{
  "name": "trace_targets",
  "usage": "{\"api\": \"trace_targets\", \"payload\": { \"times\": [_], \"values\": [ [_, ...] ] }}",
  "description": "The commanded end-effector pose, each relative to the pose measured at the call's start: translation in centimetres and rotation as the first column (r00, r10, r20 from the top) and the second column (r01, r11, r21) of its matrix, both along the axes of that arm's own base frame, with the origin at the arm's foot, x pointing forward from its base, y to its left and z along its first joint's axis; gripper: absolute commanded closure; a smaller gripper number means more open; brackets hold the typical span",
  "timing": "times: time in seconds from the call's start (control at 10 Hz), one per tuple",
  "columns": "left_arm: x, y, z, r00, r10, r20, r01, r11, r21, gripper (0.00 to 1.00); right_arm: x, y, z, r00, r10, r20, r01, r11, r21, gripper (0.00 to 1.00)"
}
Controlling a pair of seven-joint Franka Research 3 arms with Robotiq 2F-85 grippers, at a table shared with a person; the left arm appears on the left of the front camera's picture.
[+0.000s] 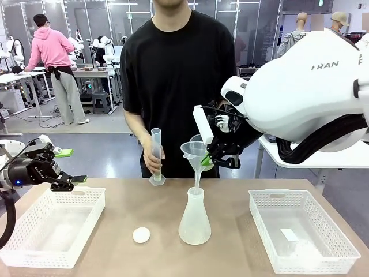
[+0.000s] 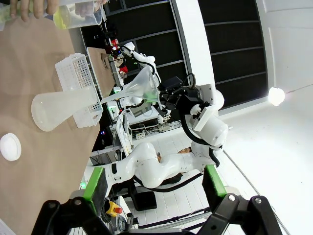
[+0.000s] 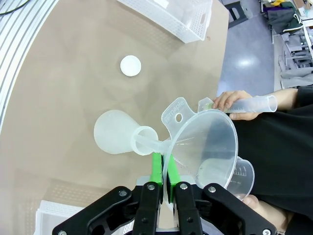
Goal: Prepare the solutions needed for the experiment.
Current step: Pick up the Plastic Funnel and insert it into the Big flask.
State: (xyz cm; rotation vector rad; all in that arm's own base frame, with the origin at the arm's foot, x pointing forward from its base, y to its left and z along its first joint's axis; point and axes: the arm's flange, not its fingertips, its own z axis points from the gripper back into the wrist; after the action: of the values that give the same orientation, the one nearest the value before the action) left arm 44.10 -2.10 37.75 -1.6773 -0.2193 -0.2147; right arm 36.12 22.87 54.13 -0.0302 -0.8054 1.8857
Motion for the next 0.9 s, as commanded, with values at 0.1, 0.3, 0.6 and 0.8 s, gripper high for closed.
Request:
{"api": "trace_targets", "payload": {
  "times": [0.1, 0.3, 0.6, 0.8],
  "values": [
    [-0.1, -0.1, 0.3, 1.000, 0.006, 0.004, -0.006, 1.000, -0.010, 0.00, 0.3, 0.5, -1.2, 1.000, -0.014, 0.001, 0.014, 1.000, 0.027, 0.95],
    [-0.1, -0.1, 0.3, 1.000, 0.006, 0.004, -0.006, 1.000, -0.010, 0.00, 0.5, 0.7, -1.8, 1.000, -0.005, -0.002, 0.005, 1.000, 0.020, 0.95],
    [-0.1, -0.1, 0.3, 1.000, 0.006, 0.004, -0.006, 1.000, -0.010, 0.00, 0.7, 0.7, -2.9, 1.000, -0.015, 0.004, 0.015, 1.000, 0.014, 0.95],
    [-0.1, -0.1, 0.3, 1.000, 0.006, 0.004, -0.006, 1.000, -0.010, 0.00, 0.7, 0.8, -3.3, 1.000, -0.016, -0.010, 0.016, 1.000, 0.020, 0.95]
  ]
}}
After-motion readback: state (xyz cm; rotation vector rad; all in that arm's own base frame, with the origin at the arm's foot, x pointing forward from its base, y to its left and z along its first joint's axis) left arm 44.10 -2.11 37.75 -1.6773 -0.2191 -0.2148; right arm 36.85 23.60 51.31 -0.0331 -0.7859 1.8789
